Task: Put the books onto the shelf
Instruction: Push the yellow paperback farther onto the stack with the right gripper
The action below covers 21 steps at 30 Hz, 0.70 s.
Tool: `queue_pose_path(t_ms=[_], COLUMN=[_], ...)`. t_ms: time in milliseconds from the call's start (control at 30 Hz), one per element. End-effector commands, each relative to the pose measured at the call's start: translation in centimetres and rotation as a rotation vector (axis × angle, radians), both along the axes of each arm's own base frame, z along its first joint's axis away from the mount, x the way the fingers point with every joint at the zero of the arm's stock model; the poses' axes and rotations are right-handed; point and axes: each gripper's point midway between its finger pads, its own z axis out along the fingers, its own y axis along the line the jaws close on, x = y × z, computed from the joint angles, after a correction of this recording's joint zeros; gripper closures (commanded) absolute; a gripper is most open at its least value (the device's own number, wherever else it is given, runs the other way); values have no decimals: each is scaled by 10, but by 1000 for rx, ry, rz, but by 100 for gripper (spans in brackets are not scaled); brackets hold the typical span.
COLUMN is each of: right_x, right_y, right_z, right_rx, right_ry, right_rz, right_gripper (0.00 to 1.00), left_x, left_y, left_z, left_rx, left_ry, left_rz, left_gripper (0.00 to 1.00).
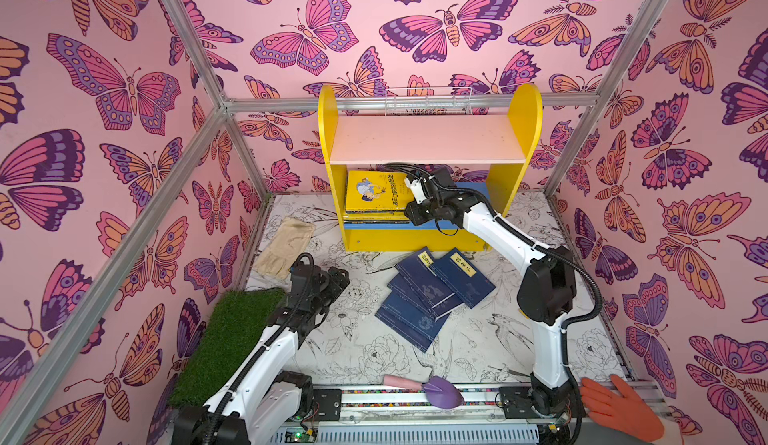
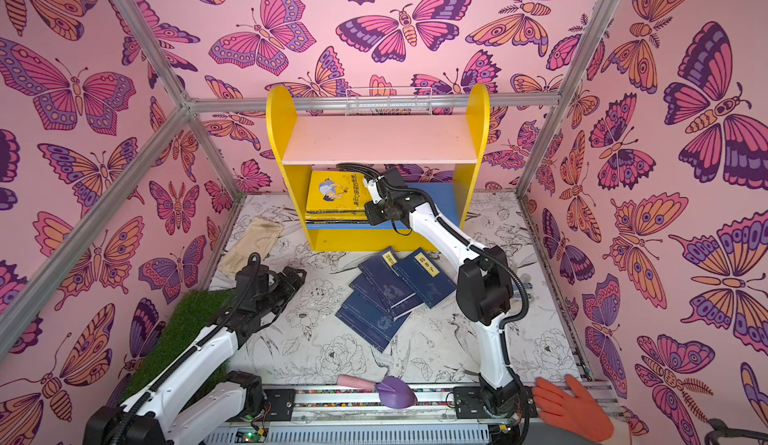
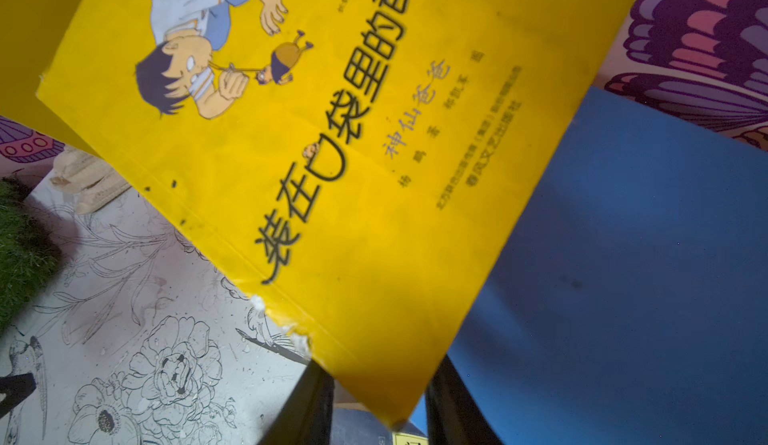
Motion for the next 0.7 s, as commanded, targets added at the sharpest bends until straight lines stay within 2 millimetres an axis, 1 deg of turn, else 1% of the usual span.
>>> queue_pose_path(t_ms=[0, 100, 167, 233, 333, 400, 533, 567, 600, 667], right_x=[-14, -16, -15, -13, -12, -15, -26, -30, -33, -41], right_y=[36, 41, 38, 31, 16, 6, -12, -18, -25, -38], right_z=[12, 16, 20, 25, 36, 48, 71, 71, 75, 71], right_rx=[69, 118, 125, 116, 97, 109, 145, 146, 153, 159], right_ry=[-24, -35, -53, -81, -134, -184, -259, -262, -273, -275], right_rz=[123, 120, 99, 71, 9, -23, -70, -87, -104, -144], right_gripper=[65, 63, 60, 56, 47, 42, 39, 39, 39, 39], left_x=[-4, -5, -5, -6, -6, -6, -6, -5, -5, -4], left_y=[3, 3, 3, 3, 3, 3, 3, 3, 2, 1], left_z=[-4, -4, -4, -4, -3, -4, -4, -5, -5, -4], left_rx=[7, 6, 4, 4, 5, 12, 19, 21, 22, 30], left_ry=[18, 18, 14, 14, 9, 9, 11, 12, 13, 12], left_rz=[11, 10, 8, 9, 7, 2, -4, -7, -10, -20], left_gripper=[16, 16, 16, 16, 16, 16, 16, 16, 16, 16])
